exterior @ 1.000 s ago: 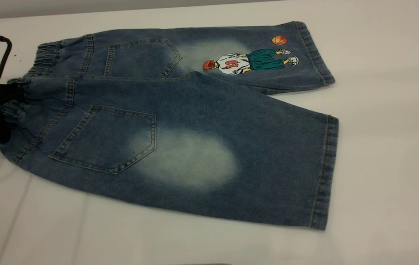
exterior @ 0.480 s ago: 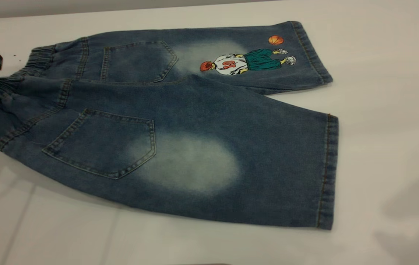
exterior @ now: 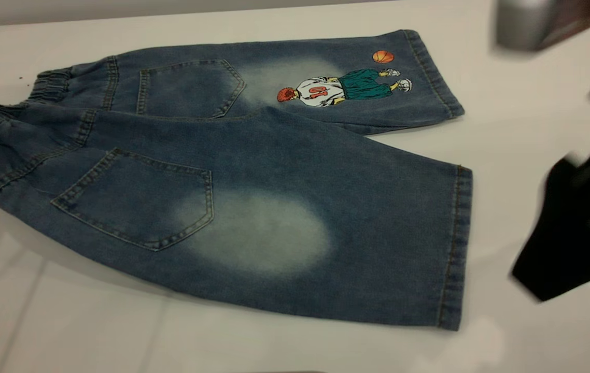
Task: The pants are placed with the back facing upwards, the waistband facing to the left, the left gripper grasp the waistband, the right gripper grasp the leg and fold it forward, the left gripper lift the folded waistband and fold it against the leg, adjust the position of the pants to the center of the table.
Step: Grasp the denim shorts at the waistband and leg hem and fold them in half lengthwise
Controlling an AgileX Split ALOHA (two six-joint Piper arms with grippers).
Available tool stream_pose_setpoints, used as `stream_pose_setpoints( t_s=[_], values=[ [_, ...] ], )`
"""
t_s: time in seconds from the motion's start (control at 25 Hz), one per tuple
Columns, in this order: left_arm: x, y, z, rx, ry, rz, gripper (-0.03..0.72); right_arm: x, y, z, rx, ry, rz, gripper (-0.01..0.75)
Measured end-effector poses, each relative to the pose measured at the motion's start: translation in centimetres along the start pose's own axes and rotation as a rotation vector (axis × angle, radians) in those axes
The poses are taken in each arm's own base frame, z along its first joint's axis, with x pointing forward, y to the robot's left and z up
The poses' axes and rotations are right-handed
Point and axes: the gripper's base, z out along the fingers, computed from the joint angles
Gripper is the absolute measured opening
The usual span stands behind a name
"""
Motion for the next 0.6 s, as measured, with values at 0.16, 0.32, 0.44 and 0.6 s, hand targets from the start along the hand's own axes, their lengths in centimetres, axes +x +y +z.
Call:
stream_pose_setpoints(
  t_s=[0.16,0.32,0.44,0.6],
  values=[
    [-0.1,0.0,0.0,0.000,0.001,0.000,0.049,-0.8,-0.4,3.2,0.052,0.016,-0.009,0.586],
    [-0.1,0.0,-0.1,0.000,0.000,0.000,0.049,-0.8,-1.5,6.1,0.082,0.064,0.009,0.575],
    [-0.1,0.0,-0.1,0.000,0.001,0.000,0.049,-0.5,-2.0,7.6,0.095,0.096,0.022,0.573],
    [-0.1,0.0,-0.1,0.000,0.001,0.000,0.049,-0.5,-2.0,8.8,0.111,0.099,0.009,0.573]
  ],
)
